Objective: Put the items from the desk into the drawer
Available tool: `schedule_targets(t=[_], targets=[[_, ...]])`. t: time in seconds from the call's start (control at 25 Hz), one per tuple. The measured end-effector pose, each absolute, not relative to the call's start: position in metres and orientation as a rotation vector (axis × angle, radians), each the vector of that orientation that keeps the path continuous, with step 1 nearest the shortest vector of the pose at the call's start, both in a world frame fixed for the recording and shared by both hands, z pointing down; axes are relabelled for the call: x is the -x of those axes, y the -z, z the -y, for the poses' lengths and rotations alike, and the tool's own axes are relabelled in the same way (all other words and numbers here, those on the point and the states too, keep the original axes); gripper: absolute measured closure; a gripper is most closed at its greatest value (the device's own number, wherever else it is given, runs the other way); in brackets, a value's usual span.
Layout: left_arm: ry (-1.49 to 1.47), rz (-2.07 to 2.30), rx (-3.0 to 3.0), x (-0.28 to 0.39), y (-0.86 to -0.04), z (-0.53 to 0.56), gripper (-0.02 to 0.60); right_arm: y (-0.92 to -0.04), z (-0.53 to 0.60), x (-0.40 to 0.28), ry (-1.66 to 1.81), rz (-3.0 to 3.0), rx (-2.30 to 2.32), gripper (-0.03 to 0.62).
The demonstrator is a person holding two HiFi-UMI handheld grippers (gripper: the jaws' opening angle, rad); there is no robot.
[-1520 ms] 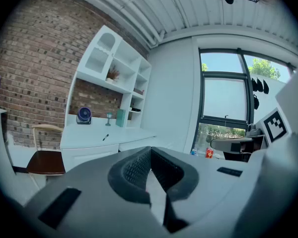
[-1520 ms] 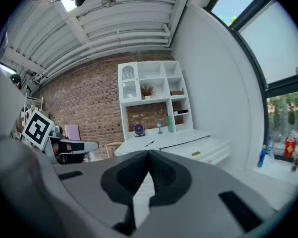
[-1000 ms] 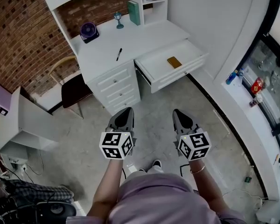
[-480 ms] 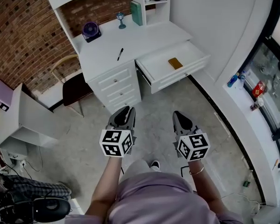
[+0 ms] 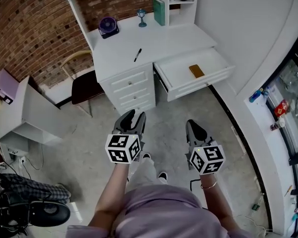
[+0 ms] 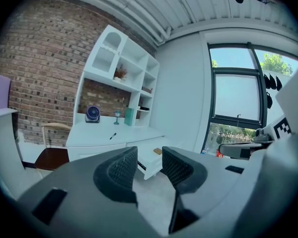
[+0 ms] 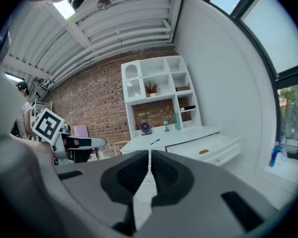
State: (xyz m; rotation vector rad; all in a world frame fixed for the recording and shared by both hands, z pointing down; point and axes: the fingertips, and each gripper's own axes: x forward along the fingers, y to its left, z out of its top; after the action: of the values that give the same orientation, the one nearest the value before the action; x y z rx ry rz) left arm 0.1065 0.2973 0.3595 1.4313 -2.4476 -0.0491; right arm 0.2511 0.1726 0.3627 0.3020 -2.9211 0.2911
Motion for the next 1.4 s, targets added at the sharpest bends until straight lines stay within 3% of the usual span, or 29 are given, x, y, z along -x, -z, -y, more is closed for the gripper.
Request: schedule_targets(t=[0.44,1.4], targets=[[0.068,2.456,-1.361,-0.046,-0.376,-0.283,0.407,-0.372,-0.156,-0.193,-0.321,2.896,-0.264,0.589],[0.002,2.39,-1.383,0.19,-0.4,-0.215,0.413,-0.377,-0.086,0.011,-0.314,2.823,-0.44,0.589]])
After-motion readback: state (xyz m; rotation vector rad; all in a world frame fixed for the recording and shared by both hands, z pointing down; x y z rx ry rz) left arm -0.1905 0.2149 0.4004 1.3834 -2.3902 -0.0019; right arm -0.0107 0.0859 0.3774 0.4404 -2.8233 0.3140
